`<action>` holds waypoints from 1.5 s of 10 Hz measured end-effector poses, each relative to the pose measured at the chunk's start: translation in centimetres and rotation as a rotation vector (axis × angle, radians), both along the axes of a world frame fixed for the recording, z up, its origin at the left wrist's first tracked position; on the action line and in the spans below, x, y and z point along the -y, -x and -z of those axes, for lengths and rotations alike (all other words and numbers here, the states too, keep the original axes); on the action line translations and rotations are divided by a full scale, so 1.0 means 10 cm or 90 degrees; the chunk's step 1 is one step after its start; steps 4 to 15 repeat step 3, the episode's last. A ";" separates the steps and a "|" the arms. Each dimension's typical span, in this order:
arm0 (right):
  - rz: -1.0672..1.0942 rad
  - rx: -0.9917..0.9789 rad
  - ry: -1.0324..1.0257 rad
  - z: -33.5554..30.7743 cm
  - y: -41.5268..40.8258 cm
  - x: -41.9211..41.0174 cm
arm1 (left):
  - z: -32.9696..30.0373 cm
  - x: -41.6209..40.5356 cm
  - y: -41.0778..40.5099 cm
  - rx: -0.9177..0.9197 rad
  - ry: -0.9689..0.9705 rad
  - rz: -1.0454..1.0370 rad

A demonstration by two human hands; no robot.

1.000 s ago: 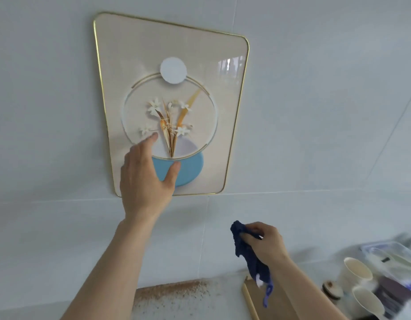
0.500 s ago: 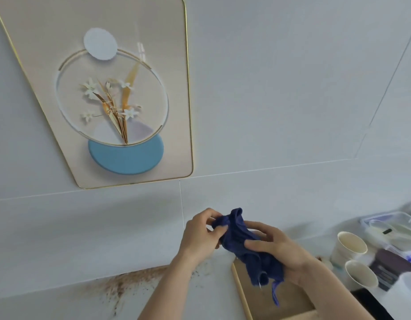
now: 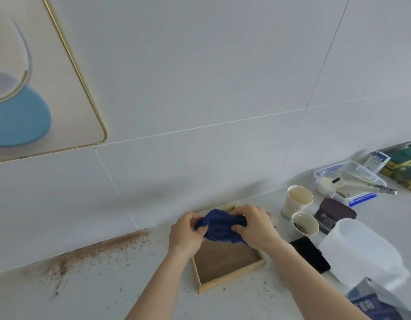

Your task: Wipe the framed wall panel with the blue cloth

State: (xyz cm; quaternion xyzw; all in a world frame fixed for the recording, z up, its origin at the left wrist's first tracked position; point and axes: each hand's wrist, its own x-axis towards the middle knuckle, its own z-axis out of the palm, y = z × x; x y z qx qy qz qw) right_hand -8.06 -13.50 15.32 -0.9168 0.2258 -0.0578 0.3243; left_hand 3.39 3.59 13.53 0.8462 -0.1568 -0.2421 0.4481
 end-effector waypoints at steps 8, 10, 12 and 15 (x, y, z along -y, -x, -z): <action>-0.087 -0.261 0.022 0.75 0.23 -0.04 | 0.66 0.10 0.29 0.008 -0.207 0.125; -0.087 -0.261 0.022 0.75 0.23 -0.04 | 0.66 0.10 0.29 0.008 -0.207 0.125; -0.087 -0.261 0.022 0.75 0.23 -0.04 | 0.66 0.10 0.29 0.008 -0.207 0.125; -0.087 -0.261 0.022 0.75 0.23 -0.04 | 0.66 0.10 0.29 0.008 -0.207 0.125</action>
